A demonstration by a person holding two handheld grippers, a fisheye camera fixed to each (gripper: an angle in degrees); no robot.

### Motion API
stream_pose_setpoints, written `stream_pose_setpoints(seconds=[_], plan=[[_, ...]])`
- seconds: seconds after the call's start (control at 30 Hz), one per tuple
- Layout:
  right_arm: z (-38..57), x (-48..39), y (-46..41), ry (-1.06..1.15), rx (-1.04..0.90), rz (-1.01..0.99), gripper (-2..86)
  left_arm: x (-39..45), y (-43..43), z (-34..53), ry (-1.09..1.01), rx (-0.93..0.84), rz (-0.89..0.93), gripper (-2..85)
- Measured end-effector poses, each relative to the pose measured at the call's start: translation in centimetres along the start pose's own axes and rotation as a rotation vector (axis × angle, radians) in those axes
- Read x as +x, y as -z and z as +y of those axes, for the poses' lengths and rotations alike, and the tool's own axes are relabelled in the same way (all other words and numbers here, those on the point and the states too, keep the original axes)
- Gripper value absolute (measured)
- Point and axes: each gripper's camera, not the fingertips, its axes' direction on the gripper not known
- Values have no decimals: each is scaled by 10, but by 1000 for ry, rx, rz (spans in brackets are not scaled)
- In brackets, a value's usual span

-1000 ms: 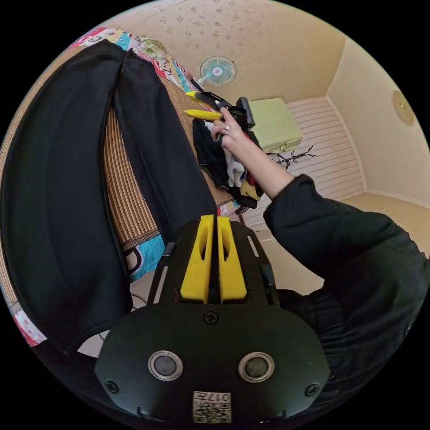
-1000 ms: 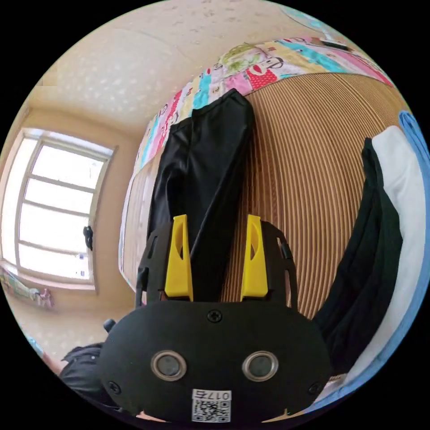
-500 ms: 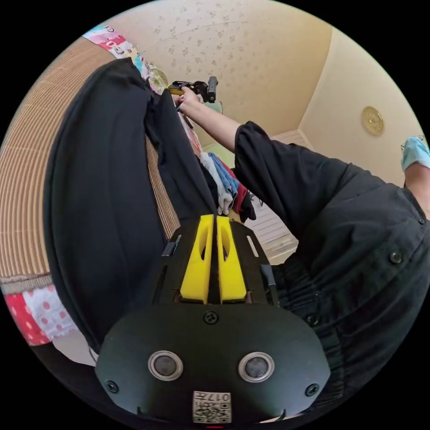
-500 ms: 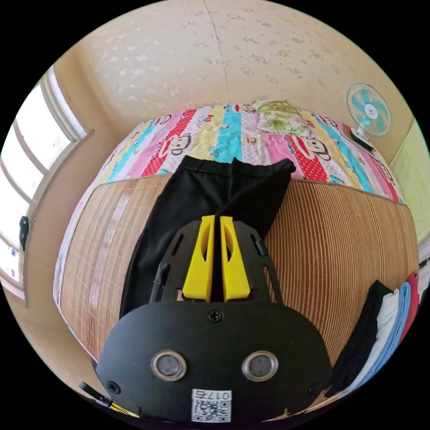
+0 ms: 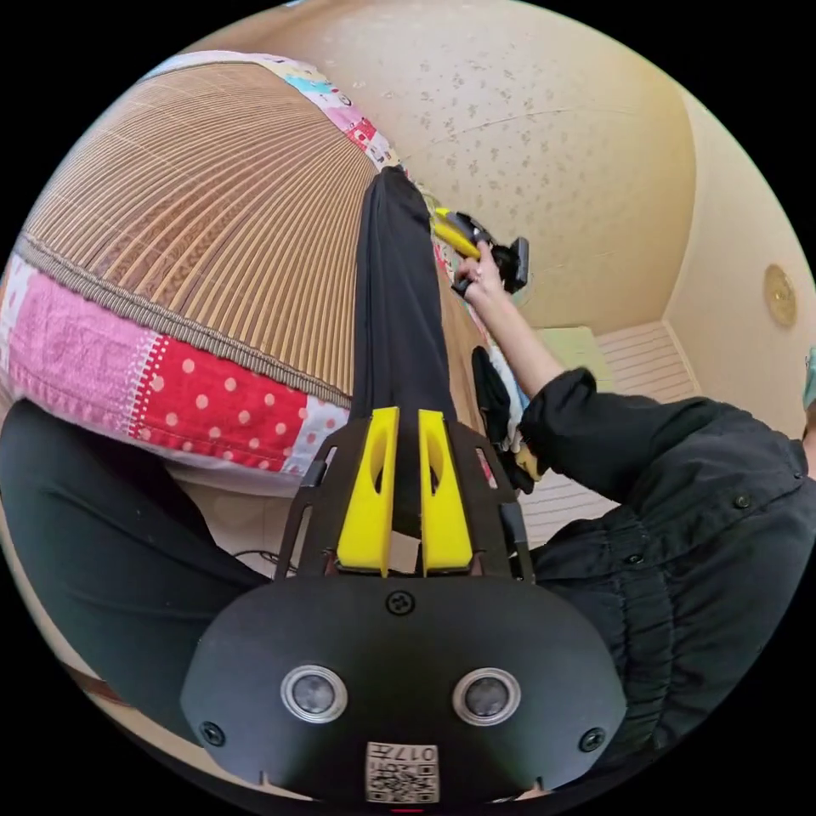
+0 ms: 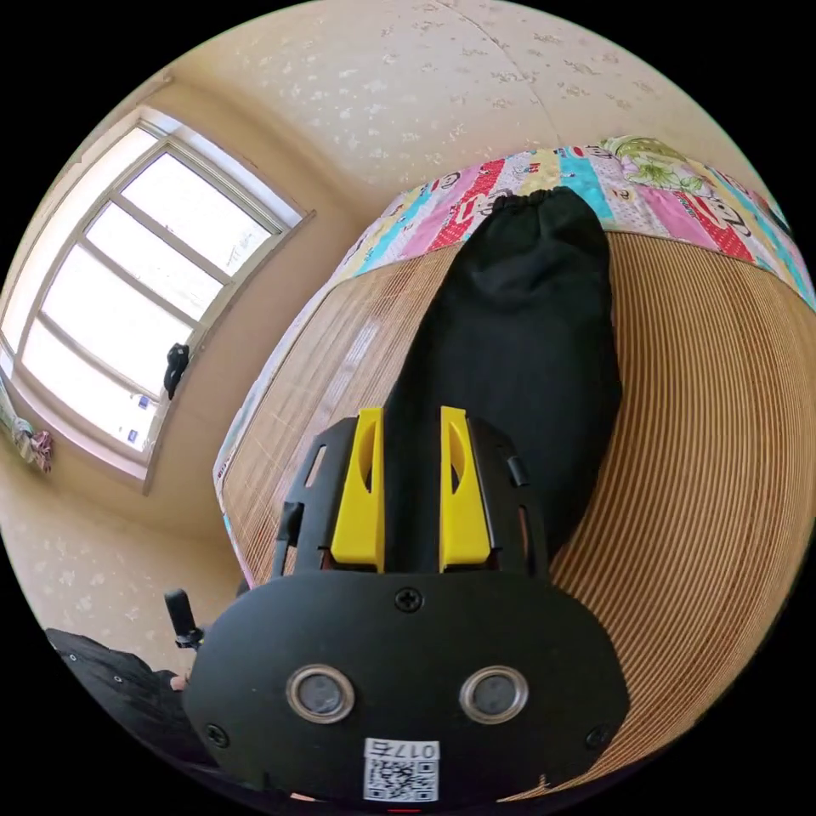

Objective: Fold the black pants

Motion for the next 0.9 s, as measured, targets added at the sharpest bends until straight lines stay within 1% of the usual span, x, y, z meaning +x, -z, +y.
stream_pose_setpoints(seconds=[0.07,0.17,0.23,0.33,0.37,0.4,0.43,0.47,0.5,0.57,0.63,0.67,0.7,0.77,0.8,0.83,0.9], plan=[[62,8,17,-49,-17,39,98,3,-9,-7,-14,-40,4,79],[151,17,34,-149,-62,-25,98,18,-36,-16,-93,-125,-30,83],[194,14,41,-199,-80,-70,98,29,-69,-19,-134,-244,-106,83],[249,-4,43,-253,-118,-176,94,45,-86,-17,-177,-276,-192,70],[265,-14,41,-242,-135,-202,91,47,-87,-17,-184,-276,-209,64],[276,-23,41,-215,-143,-185,79,52,-89,-15,-193,-281,-248,41],[281,-27,41,-207,-147,-157,73,54,-92,-13,-185,-300,-300,6],[285,-32,44,-202,-153,-115,59,55,-94,-13,-190,-317,-308,3],[283,-34,47,-203,-172,-120,49,60,-96,-11,-214,-356,-286,-3],[277,-39,59,-189,-166,-165,42,75,-84,-6,-269,-337,-202,-6],[271,-48,76,-144,-118,-208,38,89,-47,5,-339,-199,10,-7],[268,-54,84,-104,-106,-216,36,88,-39,7,-324,-172,37,-7],[266,-59,84,-62,-122,-209,36,80,-28,11,-259,-140,25,-6],[264,-57,73,-44,-199,-165,38,67,-21,14,-191,-134,-98,-1],[265,-52,64,-59,-243,-143,40,59,-22,14,-148,-144,-196,4],[267,-49,61,-74,-256,-138,42,56,-28,11,-134,-168,-241,36],[272,-36,55,-145,-240,-167,56,58,-43,5,-154,-203,-249,73]])
